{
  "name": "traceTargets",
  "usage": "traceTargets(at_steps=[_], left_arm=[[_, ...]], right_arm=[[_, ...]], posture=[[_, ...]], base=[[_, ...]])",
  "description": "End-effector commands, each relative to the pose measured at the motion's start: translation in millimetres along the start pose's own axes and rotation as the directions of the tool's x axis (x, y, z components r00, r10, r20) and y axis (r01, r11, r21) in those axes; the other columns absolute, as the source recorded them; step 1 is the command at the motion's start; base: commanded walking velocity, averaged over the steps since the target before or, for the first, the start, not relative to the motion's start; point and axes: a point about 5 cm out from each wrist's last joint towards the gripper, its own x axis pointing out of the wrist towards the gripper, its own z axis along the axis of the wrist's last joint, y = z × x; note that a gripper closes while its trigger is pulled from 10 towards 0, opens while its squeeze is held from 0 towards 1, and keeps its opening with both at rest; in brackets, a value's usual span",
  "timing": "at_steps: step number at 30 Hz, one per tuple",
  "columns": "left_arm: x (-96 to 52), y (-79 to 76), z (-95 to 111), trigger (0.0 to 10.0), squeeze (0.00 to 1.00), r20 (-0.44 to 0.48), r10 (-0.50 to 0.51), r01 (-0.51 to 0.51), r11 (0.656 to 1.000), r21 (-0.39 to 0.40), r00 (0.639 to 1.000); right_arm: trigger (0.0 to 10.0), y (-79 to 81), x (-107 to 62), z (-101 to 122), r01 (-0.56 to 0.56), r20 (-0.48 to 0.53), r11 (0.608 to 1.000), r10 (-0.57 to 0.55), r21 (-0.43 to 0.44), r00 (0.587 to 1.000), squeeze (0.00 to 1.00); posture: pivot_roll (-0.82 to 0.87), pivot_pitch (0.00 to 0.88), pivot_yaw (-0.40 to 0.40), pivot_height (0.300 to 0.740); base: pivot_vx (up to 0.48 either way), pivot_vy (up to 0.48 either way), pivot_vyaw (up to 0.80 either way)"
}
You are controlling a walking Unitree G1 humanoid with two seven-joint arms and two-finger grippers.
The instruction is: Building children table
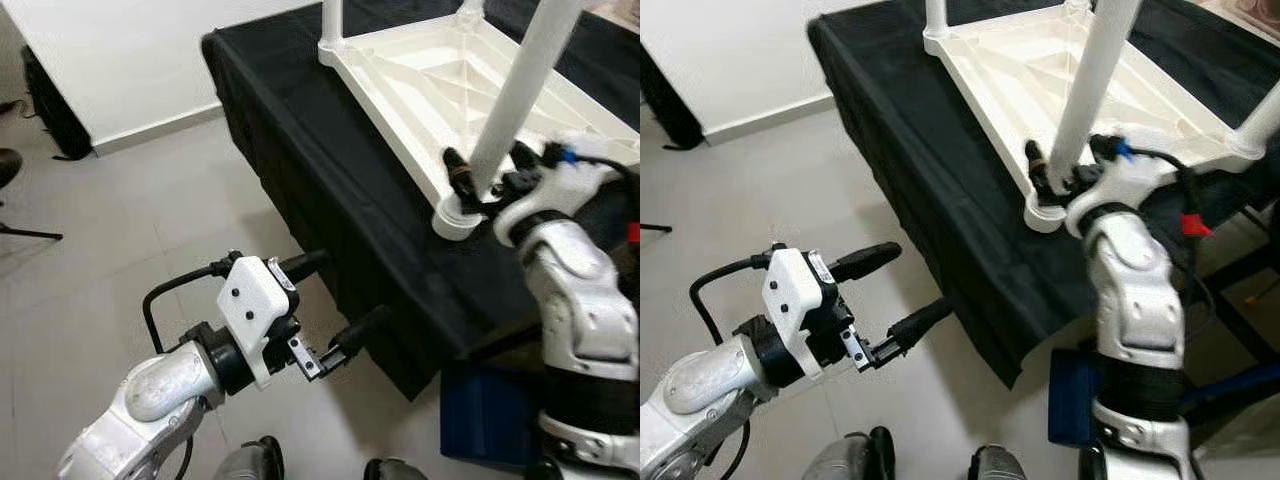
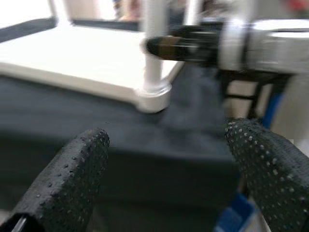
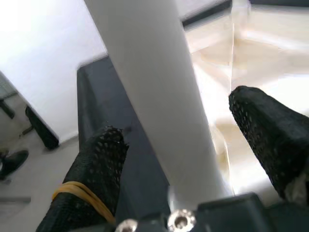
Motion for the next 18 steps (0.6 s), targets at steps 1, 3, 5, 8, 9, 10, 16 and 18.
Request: traceTargets(at_steps=[1, 3, 5, 8, 9, 10, 16, 18], left_arm=[[-0.4, 8.7, -13.0, 10.0, 0.0, -0.039, 0.061, -0.061, 0.998, 0.003, 0.997], [-3.7, 23.8, -40.8, 10.0, 0.0, -0.137, 0.199, -0.203, 0.979, -0.012, 0.97], [-7.7, 28.3, -54.6, 10.0, 0.0, -0.191, 0.251, -0.258, 0.966, -0.014, 0.949], [-15.3, 30.9, -70.8, 10.0, 0.0, -0.253, 0.301, -0.31, 0.951, 0.005, 0.92], [-17.9, 31.0, -75.1, 10.0, 0.0, -0.266, 0.312, -0.319, 0.948, 0.018, 0.912], [-21.2, 30.9, -80.9, 10.0, 0.0, -0.287, 0.339, -0.357, 0.934, -0.009, 0.896], [-24.3, 29.0, -91.2, 10.0, 0.0, -0.313, 0.409, -0.44, 0.898, -0.03, 0.857], [-23.2, 29.5, -91.4, 10.0, 0.0, -0.305, 0.417, -0.445, 0.895, -0.023, 0.856]], right_arm=[[10.0, 5.6, -15.2, -7.2, -0.05, -0.009, 0.998, 0.05, 0.05, 0.999, 1.0], [10.0, 26.2, -36.2, -32.7, -0.098, -0.096, 0.99, 0.108, 0.103, 0.99, 0.0], [10.0, 37.0, -46.5, -45.2, -0.114, -0.146, 0.987, 0.13, 0.111, 0.981, 0.0], [10.0, 53.6, -59.6, -60.5, -0.15, -0.199, 0.979, 0.176, 0.136, 0.964, 0.0], [10.0, 59.8, -63.1, -64.8, -0.165, -0.21, 0.974, 0.195, 0.153, 0.958, 0.0], [10.0, 69.7, -65.9, -69.7, -0.197, -0.218, 0.967, 0.229, 0.16, 0.949, 0.0], [10.0, 74.6, -56.5, -75.8, -0.251, -0.204, 0.959, 0.275, 0.134, 0.94, 0.0], [10.0, 72.4, -53.5, -74.7, -0.246, -0.198, 0.961, 0.268, 0.13, 0.943, 0.0]], posture=[[-0.05, 0.142, -0.007, 0.74], [-0.06, 0.109, -0.002, 0.74], [-0.06, 0.106, -0.002, 0.74], [-0.06, 0.091, -0.004, 0.74], [-0.06, 0.088, -0.004, 0.74], [-0.06, 0.077, -0.013, 0.74], [-0.03, 0.046, -0.049, 0.74], [-0.03, 0.046, -0.049, 0.74]], base=[[0.0, 0.0, 0.0], [0.0, 0.0, 0.0], [0.0, 0.0, 0.0], [0.0, 0.0, 0.0], [0.0, 0.0, 0.0], [0.0, 0.0, 0.0], [0.0, 0.412, 0.0], [0.0, 0.48, 0.0]])
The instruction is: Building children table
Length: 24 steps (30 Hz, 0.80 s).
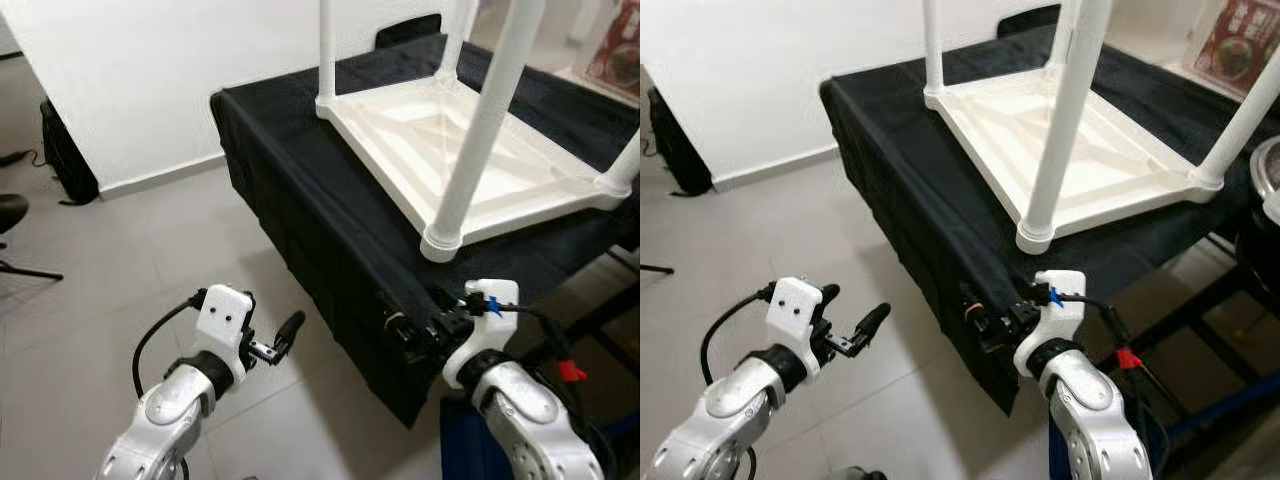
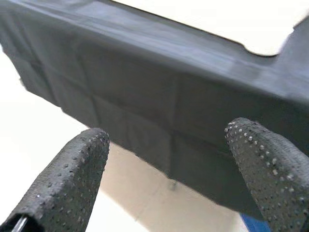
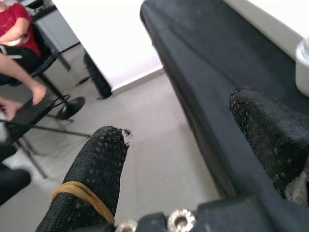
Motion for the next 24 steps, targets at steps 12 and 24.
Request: traceTargets(at_steps=[12, 24], left_arm=[[18.9, 10.6, 8.0, 10.0, 0.0, 0.065, 0.039, -0.042, 0.998, 0.049, 0.997], [18.7, 4.2, 9.0, 10.0, 0.0, 0.126, 0.012, -0.017, 0.999, 0.035, 0.992]], right_arm=[[10.0, 8.5, 13.4, 8.4, -0.08, 0.052, 0.996, 0.082, -0.042, 0.995, 0.0], [10.0, 7.2, 21.0, 1.7, -0.064, 0.021, 0.997, 0.065, -0.046, 0.998, 0.0]], posture=[[-0.04, 0.009, -0.034, 0.74], [-0.05, 0.014, -0.025, 0.74]], base=[[0.0, 0.48, 0.0], [0.0, 0.2, 0.0]])
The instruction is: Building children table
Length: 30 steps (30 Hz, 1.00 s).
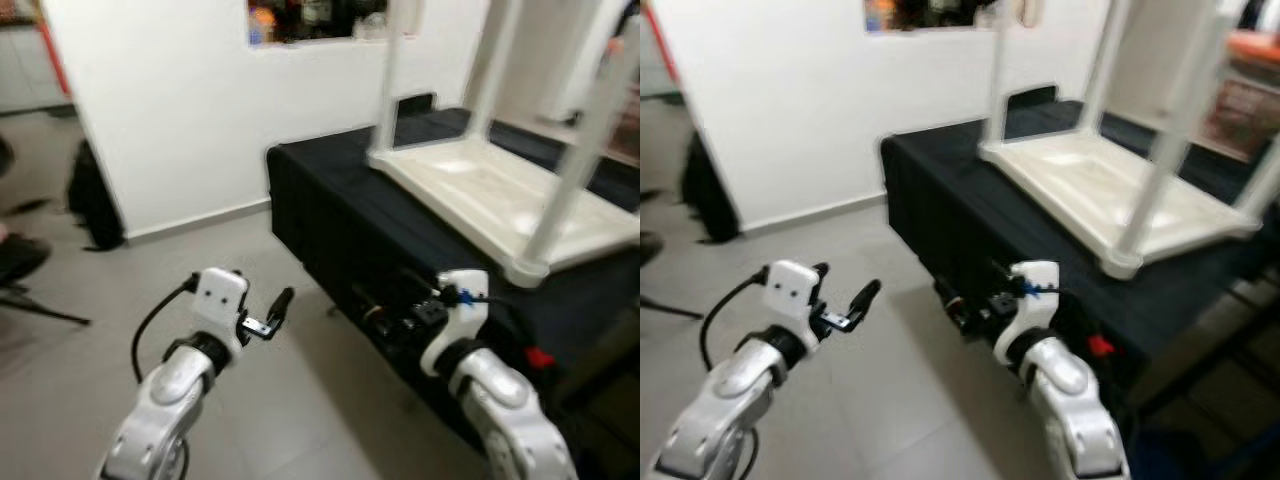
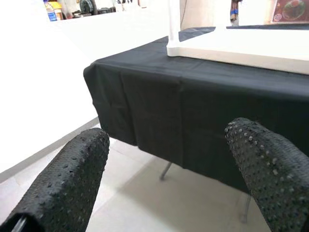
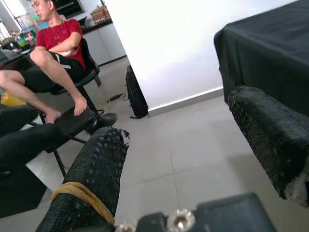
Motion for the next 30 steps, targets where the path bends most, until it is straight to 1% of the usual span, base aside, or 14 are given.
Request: traceTargets(at_steps=[1, 4, 10, 13, 14, 16, 18, 20, 21, 30], left_arm=[[-4.0, -6.5, -9.6, 10.0, 0.0, -0.031, -0.014, 0.014, 1.0, -0.01, 0.999], [-6.7, -7.1, -13.1, 10.0, 0.0, -0.039, 0.003, -0.004, 0.999, -0.033, 0.999], [-8.0, -7.0, -13.1, 10.0, 0.0, -0.03, 0.01, -0.012, 0.998, -0.057, 0.999], [-7.9, -7.4, -12.9, 10.0, 0.0, -0.029, 0.005, -0.006, 0.998, -0.056, 1.0], [-7.8, -7.7, -12.9, 10.0, 0.0, -0.026, -0.001, -0.001, 0.999, -0.055, 1.0], [-7.8, -7.7, -12.9, 10.0, 0.0, -0.026, -0.001, -0.001, 0.999, -0.055, 1.0], [-7.6, -8.2, -12.4, 10.0, 0.0, -0.023, -0.009, 0.008, 0.999, -0.051, 1.0], [-7.6, -8.2, -12.4, 10.0, 0.0, -0.023, -0.009, 0.008, 0.999, -0.051, 1.0], [-7.1, -8.7, -11.9, 10.0, 0.0, -0.023, -0.016, 0.015, 0.999, -0.045, 1.0], [-5.2, -6.1, -8.7, 10.0, 0.0, -0.02, -0.025, 0.025, 0.999, -0.031, 0.999]], right_arm=[[10.0, -5.5, 0.7, -3.8, 0.027, -0.02, 1.0, -0.027, -0.009, 0.999, 0.0], [10.0, -4.1, 2.1, -5.7, 0.018, -0.026, 1.0, -0.018, -0.015, 0.999, 0.0], [10.0, -2.2, 4.3, -6.8, -0.009, -0.026, 1.0, 0.009, -0.011, 1.0, 0.0], [10.0, -2.2, 4.2, -6.8, -0.012, -0.025, 1.0, 0.011, -0.011, 1.0, 0.0], [10.0, -3.2, 4.3, -6.6, -0.001, -0.017, 1.0, 0.001, 0.018, 1.0, 0.0], [10.0, -3.2, 4.3, -6.6, -0.001, -0.017, 1.0, 0.001, 0.018, 1.0, 0.0], [10.0, -6.7, 4.7, -6.8, 0.033, -0.016, 0.998, -0.033, 0.043, 0.999, 0.0], [10.0, -6.7, 4.7, -6.8, 0.033, -0.016, 0.998, -0.033, 0.043, 0.999, 0.0], [10.0, -8.7, 5.4, -7.3, 0.054, -0.02, 0.997, -0.053, 0.054, 0.998, 0.0], [10.0, -8.9, 7.6, -7.2, 0.058, -0.016, 0.995, -0.056, 0.082, 0.998, 0.0]], posture=[[-0.05, 0.014, -0.025, 0.74], [-0.04, 0.016, -0.027, 0.74], [-0.04, 0.02, -0.032, 0.74], [-0.04, 0.022, -0.029, 0.74], [-0.04, 0.022, -0.028, 0.74], [-0.04, 0.022, -0.028, 0.74], [-0.04, 0.026, -0.025, 0.74], [-0.04, 0.026, -0.025, 0.74], [-0.04, 0.032, -0.02, 0.74], [-0.03, 0.034, -0.015, 0.74]], base=[[0.0, 0.0, 0.0], [0.169, 0.0, 0.0], [0.319, 0.0, 0.0], [0.293, 0.0, 0.0], [0.296, 0.0, 0.41], [0.296, 0.0, 0.41], [0.306, 0.0, 0.0], [0.307, 0.0, 0.0], [0.311, 0.0, 0.0], [0.31, 0.0, 0.0]])
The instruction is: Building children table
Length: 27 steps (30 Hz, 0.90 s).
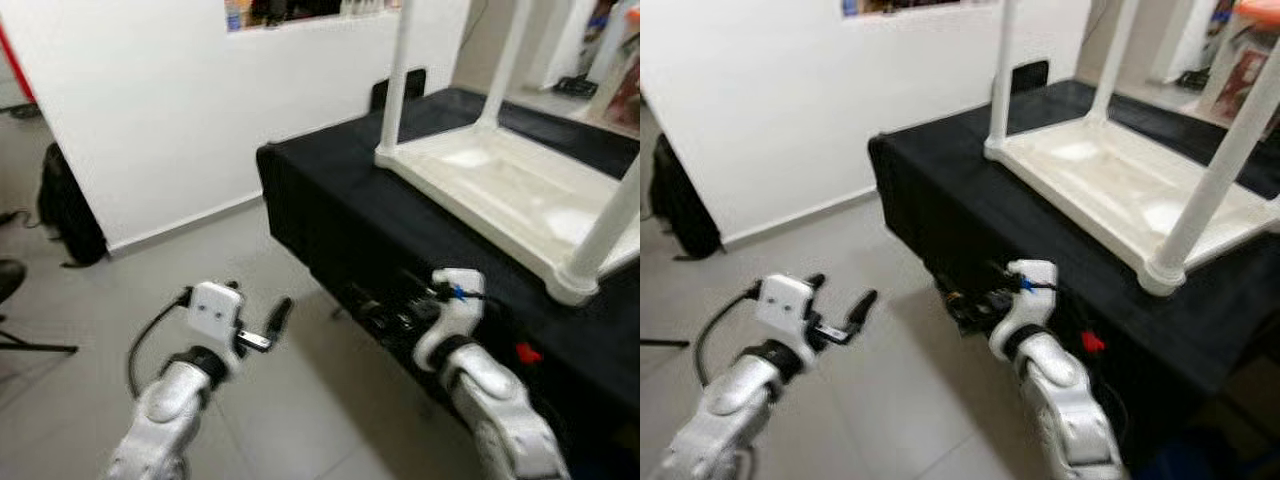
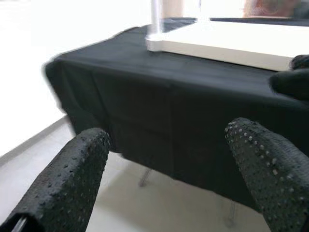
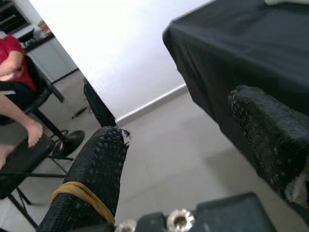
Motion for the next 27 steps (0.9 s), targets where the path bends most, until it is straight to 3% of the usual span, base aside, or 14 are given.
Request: traceTargets(at_steps=[1, 13, 27], left_arm=[[-2.5, 9.0, -1.4, 10.0, 0.0, -0.019, 0.023, -0.022, 1.0, 0.018, 1.0], [2.8, 11.9, 5.1, 10.0, 0.0, 0.0, -0.003, 0.003, 0.999, 0.042, 1.0], [6.1, 9.2, 8.6, 10.0, 0.0, 0.012, -0.019, 0.018, 0.999, 0.04, 1.0]], right_arm=[[10.0, 9.6, 4.0, 2.7, -0.04, 0.014, 0.999, 0.039, 0.019, 0.999, 0.0], [10.0, 17.1, 7.1, 4.3, -0.058, 0.018, 0.998, 0.058, 0.016, 0.998, 0.0], [10.0, 18.3, 9.7, 5.5, -0.072, 0.013, 0.997, 0.072, 0.008, 0.997, 0.0]], posture=[[-0.03, 0.034, -0.015, 0.74], [-0.03, 0.014, -0.015, 0.74], [-0.03, 0.016, -0.015, 0.74]], base=[[0.311, 0.0, 0.0], [0.308, 0.0, 0.0], [0.311, 0.0, -0.8]])
